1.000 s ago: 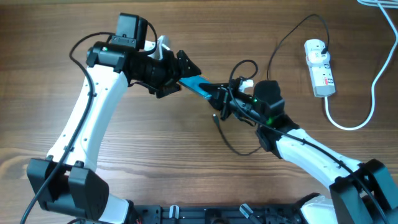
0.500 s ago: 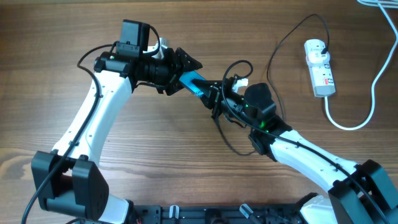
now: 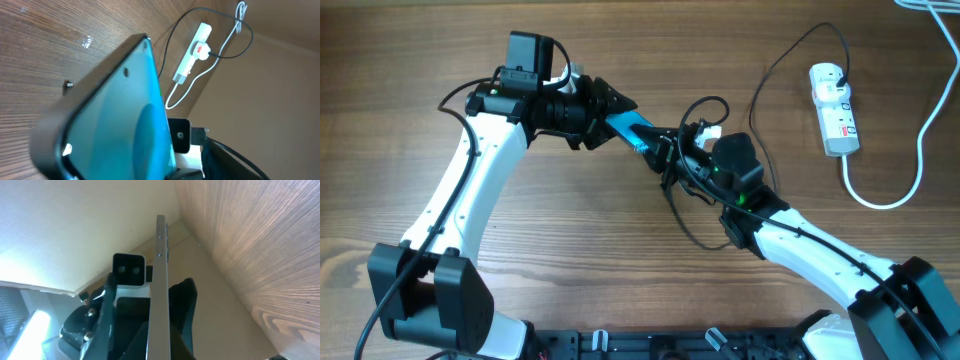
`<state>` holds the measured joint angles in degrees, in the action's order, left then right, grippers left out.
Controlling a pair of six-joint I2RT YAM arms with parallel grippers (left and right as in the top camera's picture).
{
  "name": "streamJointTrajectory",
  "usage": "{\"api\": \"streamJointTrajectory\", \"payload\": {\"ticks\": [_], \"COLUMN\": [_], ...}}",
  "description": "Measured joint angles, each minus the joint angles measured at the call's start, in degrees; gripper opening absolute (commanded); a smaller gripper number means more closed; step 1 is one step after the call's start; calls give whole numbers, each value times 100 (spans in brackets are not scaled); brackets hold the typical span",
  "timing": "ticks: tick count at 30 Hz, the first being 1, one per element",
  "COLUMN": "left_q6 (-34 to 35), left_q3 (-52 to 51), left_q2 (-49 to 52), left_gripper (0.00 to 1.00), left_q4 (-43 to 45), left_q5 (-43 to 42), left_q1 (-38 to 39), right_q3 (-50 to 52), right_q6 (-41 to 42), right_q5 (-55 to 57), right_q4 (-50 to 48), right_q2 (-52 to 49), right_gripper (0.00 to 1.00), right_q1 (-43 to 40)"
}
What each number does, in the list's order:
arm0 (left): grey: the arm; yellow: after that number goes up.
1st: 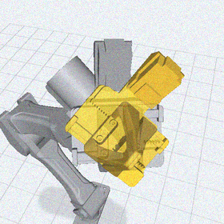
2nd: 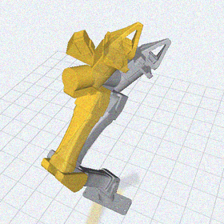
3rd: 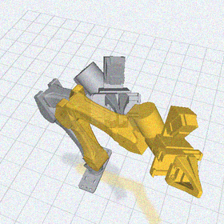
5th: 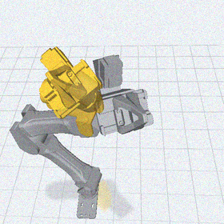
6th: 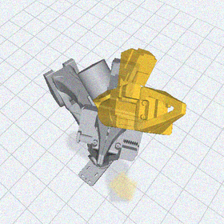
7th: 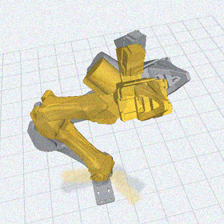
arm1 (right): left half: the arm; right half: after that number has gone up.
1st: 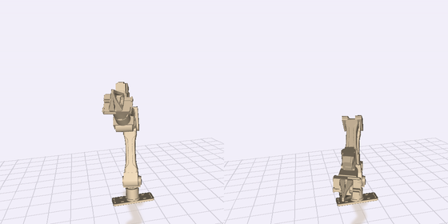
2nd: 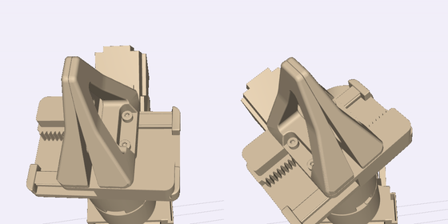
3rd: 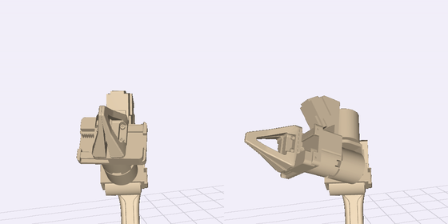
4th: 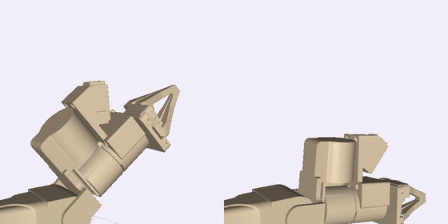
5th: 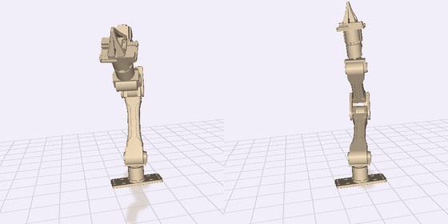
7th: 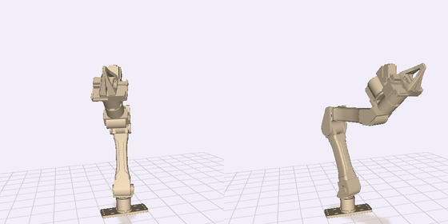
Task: Plug charger to phone and switch on socket
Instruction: 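Regrasp the phone's bottom end with the left gripper, release right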
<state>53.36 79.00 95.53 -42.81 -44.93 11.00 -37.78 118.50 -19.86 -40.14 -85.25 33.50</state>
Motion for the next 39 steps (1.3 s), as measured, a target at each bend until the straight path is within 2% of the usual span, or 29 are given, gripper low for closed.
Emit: {"api": "streamJointTrajectory", "payload": {"ticks": [5,15,18,26,28,30,33,39], "left_q6": [85,452,590,719,721,719,686,254], "left_q3": [0,-7,-7,-11,-11,-11,-22,-72], "left_q2": [0,0,0,0,0,0,0,4], "left_gripper": [30,17,4,4,4,4,4,4], "left_q4": [-4,-20,-15,46,42,31,-4,-107], "left_q5": [2,2,-4,-127,-153,-160,-146,-98], "left_q1": [0,-11,-15,-74,-103,-125,-184,-632], "right_q3": [0,-22,-48,-122,-153,-173,-170,-225], "right_q6": [0,20,85,258,258,240,120,11], "right_q5": [4,35,48,87,87,79,55,59], "right_q4": [-35,-48,31,144,201,271,400,1233], "right_q2": [0,0,2,4,7,7,7,11], "right_gripper": [4,4,4,5,12,23,32,40], "right_q1": [0,0,0,0,2,13,28,26]}}
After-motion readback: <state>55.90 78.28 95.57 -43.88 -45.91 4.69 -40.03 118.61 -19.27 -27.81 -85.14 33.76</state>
